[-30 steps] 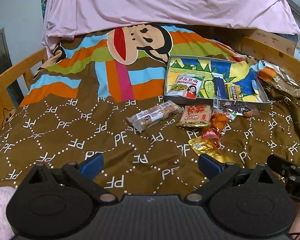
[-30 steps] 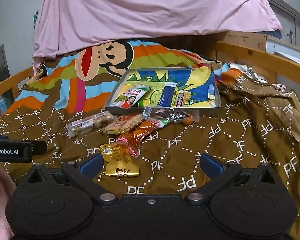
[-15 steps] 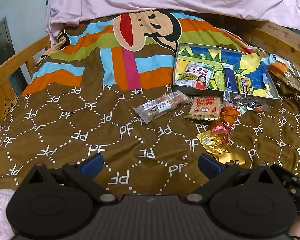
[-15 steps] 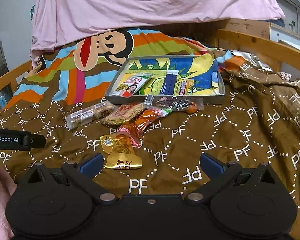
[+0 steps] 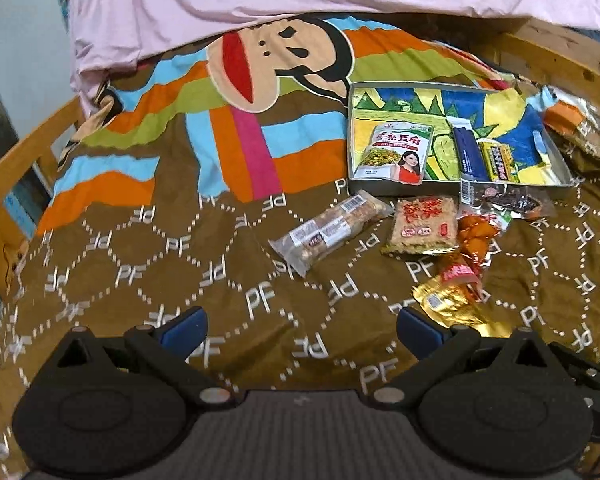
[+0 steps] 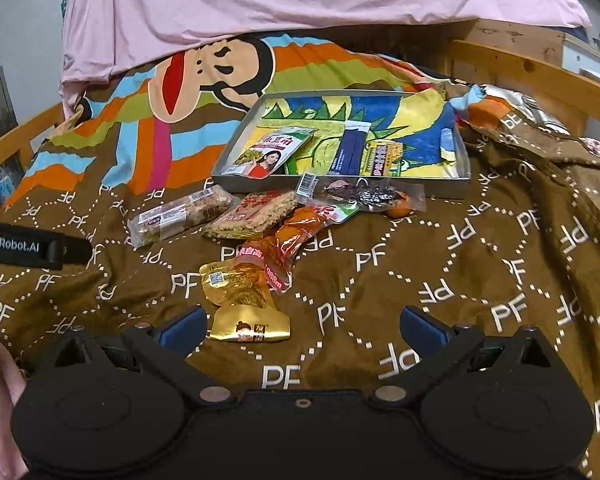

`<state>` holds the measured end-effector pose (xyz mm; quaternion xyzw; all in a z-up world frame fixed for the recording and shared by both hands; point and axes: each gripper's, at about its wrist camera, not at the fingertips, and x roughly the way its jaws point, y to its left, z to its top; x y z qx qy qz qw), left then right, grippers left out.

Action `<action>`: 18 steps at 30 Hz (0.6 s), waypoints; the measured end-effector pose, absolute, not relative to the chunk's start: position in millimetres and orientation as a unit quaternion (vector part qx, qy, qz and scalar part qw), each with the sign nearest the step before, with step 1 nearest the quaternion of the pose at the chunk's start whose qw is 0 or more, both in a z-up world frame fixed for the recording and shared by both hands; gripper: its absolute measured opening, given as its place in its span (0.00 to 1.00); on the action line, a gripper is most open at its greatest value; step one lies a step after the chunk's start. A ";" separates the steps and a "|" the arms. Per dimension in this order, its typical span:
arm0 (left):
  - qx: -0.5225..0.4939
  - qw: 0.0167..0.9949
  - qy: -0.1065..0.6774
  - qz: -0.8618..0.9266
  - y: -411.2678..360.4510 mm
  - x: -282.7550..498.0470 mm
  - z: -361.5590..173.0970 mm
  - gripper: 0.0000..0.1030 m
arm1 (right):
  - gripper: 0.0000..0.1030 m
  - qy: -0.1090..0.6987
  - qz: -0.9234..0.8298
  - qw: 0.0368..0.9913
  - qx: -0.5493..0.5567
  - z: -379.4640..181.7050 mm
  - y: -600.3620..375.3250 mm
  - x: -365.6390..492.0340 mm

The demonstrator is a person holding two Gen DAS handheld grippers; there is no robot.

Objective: Organize snacks
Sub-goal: 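Move both tools down toward the loose snacks beside the tray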

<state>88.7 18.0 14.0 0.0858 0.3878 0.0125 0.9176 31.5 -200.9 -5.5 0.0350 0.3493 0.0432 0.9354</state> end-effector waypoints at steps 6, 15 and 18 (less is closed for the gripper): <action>0.125 0.911 0.394 0.005 12.9 112.2 8.2 1.00 | 0.99 0.348 0.053 0.936 0.015 -6.5 -197.3 54.6; 0.176 0.908 0.380 -0.001 5.0 139.0 2.4 1.00 | 0.99 0.339 0.082 0.937 0.008 -16.5 -186.8 87.5; 0.181 0.907 0.381 -0.004 4.7 147.7 -0.3 1.00 | 0.99 0.346 0.082 0.935 0.013 -22.2 -186.7 94.8</action>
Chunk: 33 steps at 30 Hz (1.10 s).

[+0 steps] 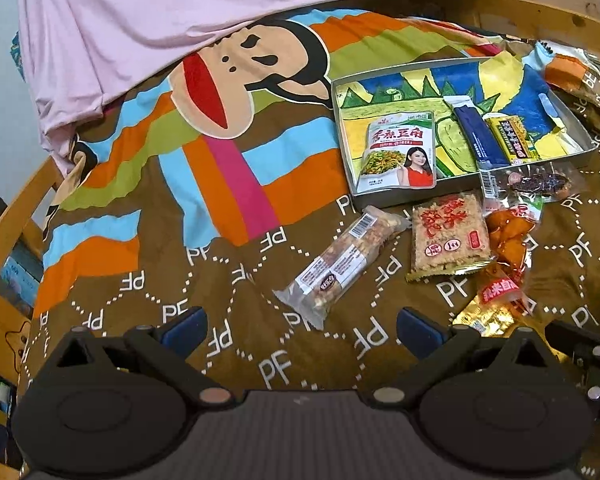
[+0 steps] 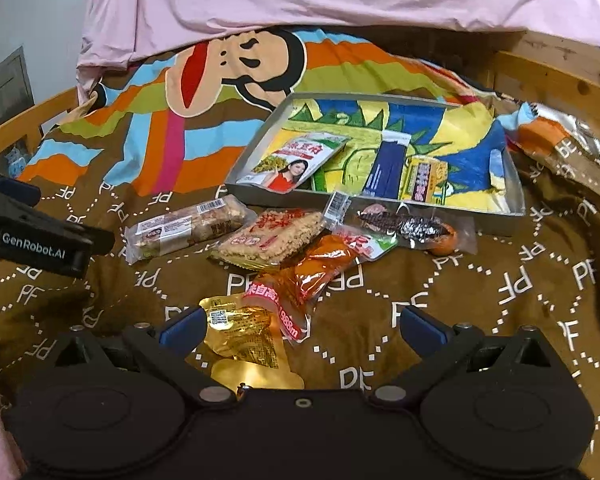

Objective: Organize snacks
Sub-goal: 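Move both tools down toward the loose snacks beside the tray, then grasp the gold foil pack with the right tool while the left tool grasps the clear-wrapped bread bar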

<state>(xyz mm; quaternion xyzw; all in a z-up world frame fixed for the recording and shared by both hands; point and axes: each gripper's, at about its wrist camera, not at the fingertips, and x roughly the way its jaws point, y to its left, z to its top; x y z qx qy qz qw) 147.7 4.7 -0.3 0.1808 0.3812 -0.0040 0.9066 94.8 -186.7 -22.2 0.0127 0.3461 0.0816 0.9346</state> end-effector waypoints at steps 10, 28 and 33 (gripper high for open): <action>0.205 0.901 0.382 -0.014 9.5 171.1 -9.8 1.00 | 0.99 0.360 0.081 0.929 0.014 -34.9 -185.9 111.9; 0.196 0.900 0.382 -0.078 28.8 198.2 -20.0 1.00 | 0.99 0.395 0.145 0.907 0.009 -62.0 -161.3 126.2; 0.230 0.891 0.367 -0.133 23.7 213.7 -29.8 1.00 | 0.98 0.400 0.160 0.902 0.017 -65.4 -157.7 130.3</action>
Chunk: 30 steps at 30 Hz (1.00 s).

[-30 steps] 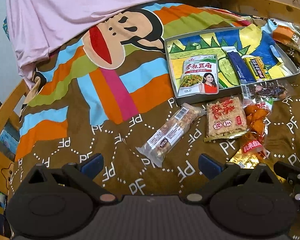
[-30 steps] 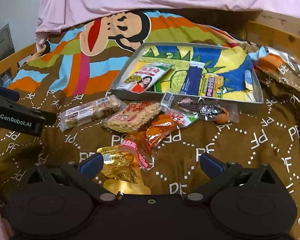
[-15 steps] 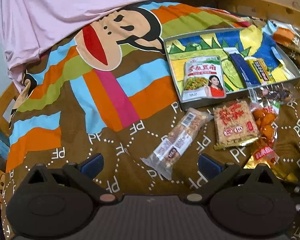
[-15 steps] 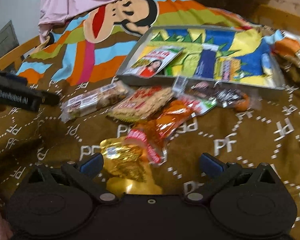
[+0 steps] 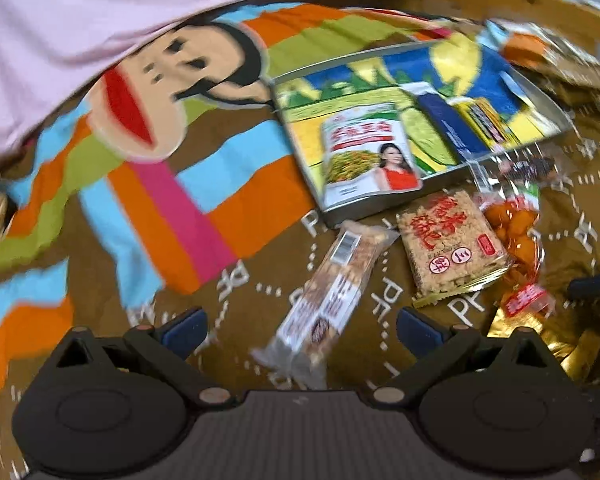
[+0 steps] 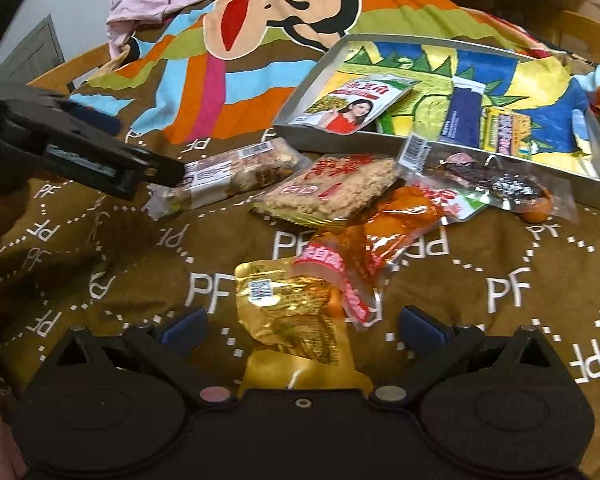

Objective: Organize snacks
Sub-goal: 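Grasp the gold foil pack with the right tool while the left tool grasps the clear-wrapped bread bar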

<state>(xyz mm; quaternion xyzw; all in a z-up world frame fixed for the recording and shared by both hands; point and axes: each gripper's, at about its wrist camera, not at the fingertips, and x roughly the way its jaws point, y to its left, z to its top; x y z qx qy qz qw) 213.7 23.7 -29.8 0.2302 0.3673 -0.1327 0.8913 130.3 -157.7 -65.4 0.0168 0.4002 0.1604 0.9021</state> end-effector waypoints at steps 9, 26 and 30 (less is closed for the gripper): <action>0.276 0.854 0.392 -0.200 23.0 265.3 -61.7 0.99 | 0.77 0.401 0.165 0.901 0.019 -70.2 -154.2 133.7; 0.246 0.831 0.449 -0.216 28.0 269.7 -73.9 0.47 | 0.54 0.392 0.158 0.906 -0.010 -71.4 -143.2 130.2; 0.247 0.824 0.462 -0.217 21.9 262.2 -71.9 0.42 | 0.49 0.389 0.162 0.907 -0.008 -69.0 -142.5 128.9</action>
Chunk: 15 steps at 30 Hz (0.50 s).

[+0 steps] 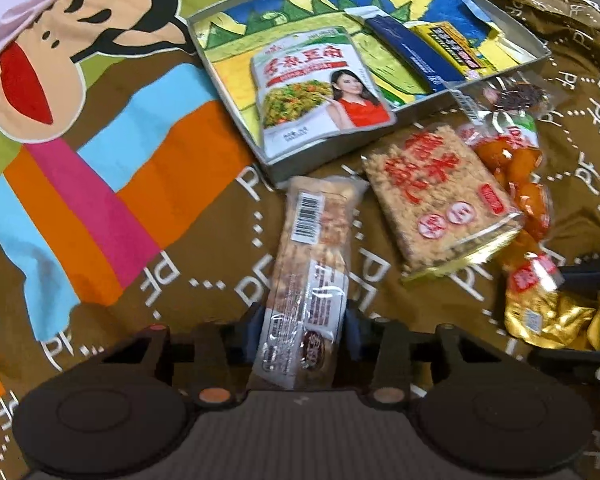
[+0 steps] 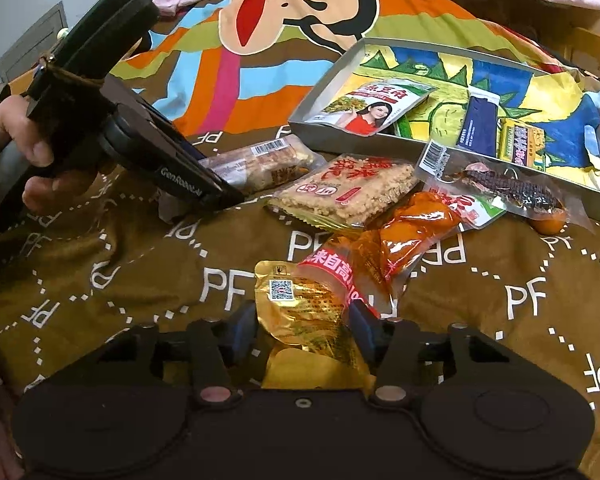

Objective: Organize snacks
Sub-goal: 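Grasp the gold foil pack with the right tool while the left tool grasps the clear-wrapped bread bar, then lift the gold foil pack and bread bar off the cover with both tools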

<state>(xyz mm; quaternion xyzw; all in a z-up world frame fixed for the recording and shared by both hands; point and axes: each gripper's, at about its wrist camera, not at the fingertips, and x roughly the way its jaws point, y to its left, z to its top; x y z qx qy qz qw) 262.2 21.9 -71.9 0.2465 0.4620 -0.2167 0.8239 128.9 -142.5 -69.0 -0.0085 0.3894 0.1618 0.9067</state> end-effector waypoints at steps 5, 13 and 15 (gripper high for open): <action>0.223 0.817 0.490 -0.207 17.4 253.9 -66.9 0.41 | 0.48 0.392 0.162 0.905 0.004 -66.0 -144.8 128.7; 0.201 0.814 0.508 -0.197 7.0 233.8 -60.9 0.41 | 0.56 0.409 0.154 0.900 0.011 -66.4 -148.6 128.6; 0.186 0.813 0.515 -0.197 8.4 231.7 -59.4 0.41 | 0.57 0.417 0.151 0.896 0.011 -66.4 -148.9 128.5</action>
